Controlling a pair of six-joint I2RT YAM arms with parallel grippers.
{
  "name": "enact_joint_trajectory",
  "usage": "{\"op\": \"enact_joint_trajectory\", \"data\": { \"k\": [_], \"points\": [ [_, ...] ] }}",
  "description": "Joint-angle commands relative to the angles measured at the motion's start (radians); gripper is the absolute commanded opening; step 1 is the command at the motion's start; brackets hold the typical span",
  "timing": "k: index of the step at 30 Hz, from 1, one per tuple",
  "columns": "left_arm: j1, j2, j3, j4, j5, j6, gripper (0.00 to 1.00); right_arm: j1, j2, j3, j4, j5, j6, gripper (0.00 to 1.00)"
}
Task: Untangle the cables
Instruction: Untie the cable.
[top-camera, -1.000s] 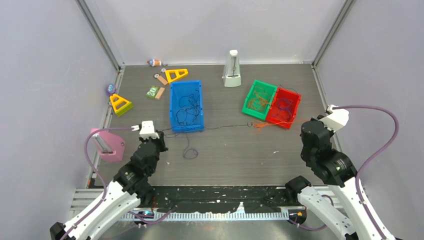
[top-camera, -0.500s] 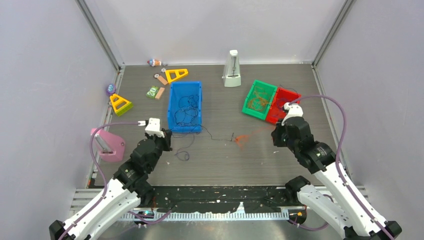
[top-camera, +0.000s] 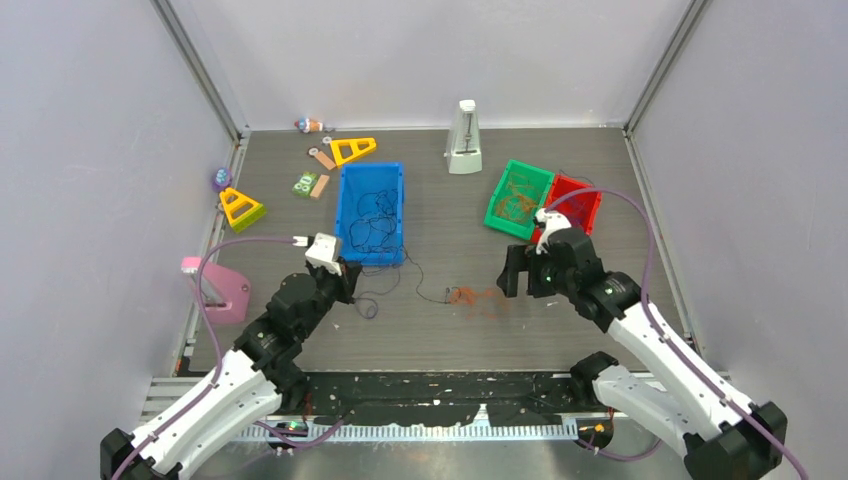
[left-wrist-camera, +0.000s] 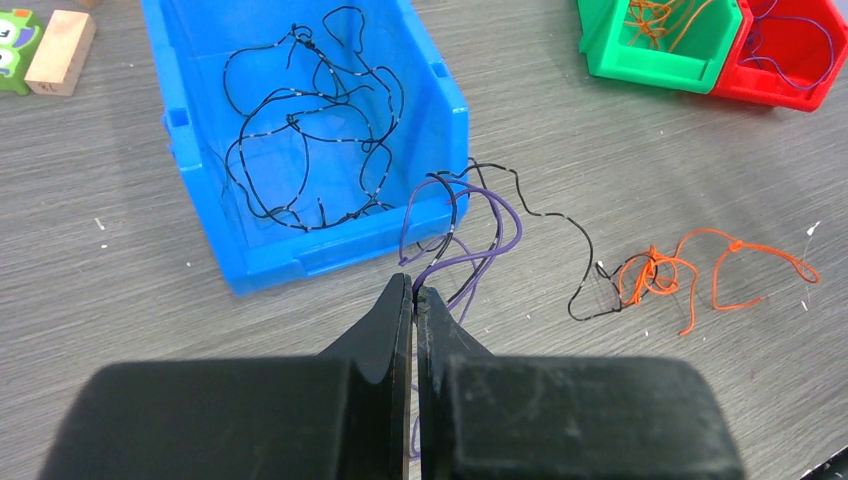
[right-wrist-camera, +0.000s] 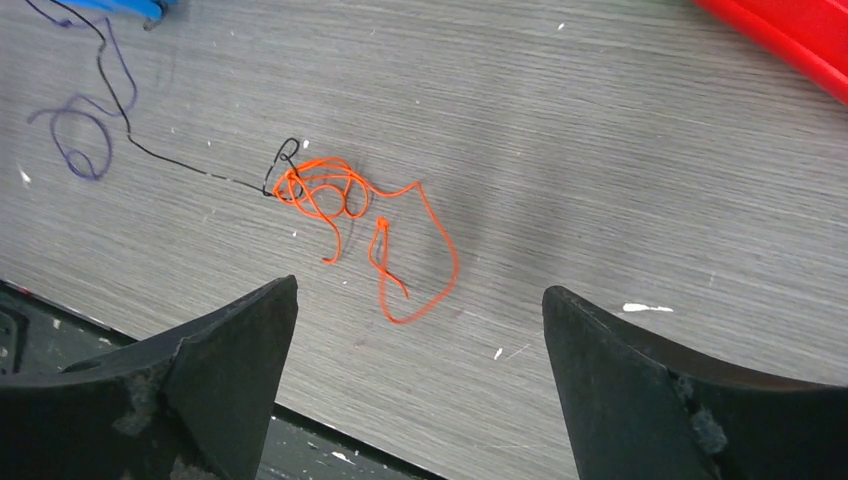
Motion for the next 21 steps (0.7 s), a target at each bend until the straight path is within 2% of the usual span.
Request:
{"op": "enact_joint_trajectory", "data": {
  "k": [1, 5, 9, 14, 21],
  "points": [
    [0.006, 0.000, 0.041, 0.057, 0.012, 0.014, 0.00, 0.080, 0.105, 0.051, 0.105, 0.014, -0.047, 0.99],
    [0.006, 0.002, 0.041, 0.058, 0.012, 0.012, 0.00, 0.216, 0.226, 0.081, 0.191, 0.123, -0.076, 1.00],
    [0.006, 0.002, 0.040, 0.054, 0.007, 0.011, 0.00, 0.311, 0.388, 0.141, 0.173, 0.209, -0.103, 1.00],
    [0.005, -0.010, 0.044, 0.043, -0.002, 0.015, 0.00, 0.351, 0.503, 0.150, 0.180, 0.271, -0.106, 0.95],
    [0.005, -0.014, 0.060, 0.028, -0.019, 0.019, 0.00, 0.354, 0.630, 0.134, 0.252, 0.232, -0.080, 0.83]
  ]
}}
